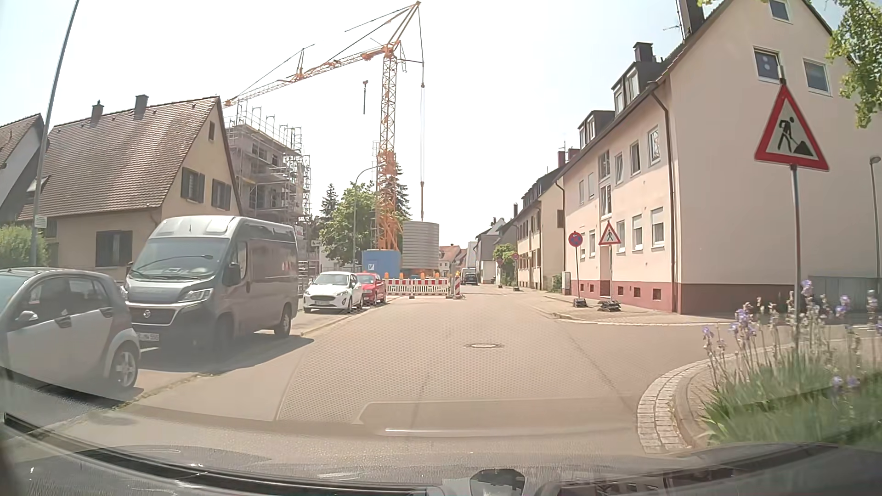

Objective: Follow the waypoints while adhering to traffic rules and regulations

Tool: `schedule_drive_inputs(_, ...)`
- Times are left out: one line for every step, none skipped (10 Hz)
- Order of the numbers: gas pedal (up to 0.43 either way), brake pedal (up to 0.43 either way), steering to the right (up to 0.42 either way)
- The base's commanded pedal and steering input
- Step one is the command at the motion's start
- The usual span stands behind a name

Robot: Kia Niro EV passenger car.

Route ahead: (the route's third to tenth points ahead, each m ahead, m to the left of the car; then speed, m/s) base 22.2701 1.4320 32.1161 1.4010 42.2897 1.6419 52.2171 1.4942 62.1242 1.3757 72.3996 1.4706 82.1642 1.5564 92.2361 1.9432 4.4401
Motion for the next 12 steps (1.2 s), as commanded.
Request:
schedule_drive_inputs(0.0, 0.11, 0.022)
schedule_drive_inputs(0.0, 0.104, 0.025)
schedule_drive_inputs(0.0, 0.104, 0.028)
schedule_drive_inputs(0.0, 0.11, 0.032)
schedule_drive_inputs(0.0, 0.104, 0.033)
schedule_drive_inputs(0.0, 0.098, 0.032)
schedule_drive_inputs(0.0, 0.018, 0.031)
schedule_drive_inputs(0.0, 0.0, 0.029)
schedule_drive_inputs(0.0, 0.0, 0.028)
schedule_drive_inputs(0.0, 0.0, 0.025)
schedule_drive_inputs(0.0, 0.0, 0.022)
schedule_drive_inputs(0.11, 0.0, 0.016)
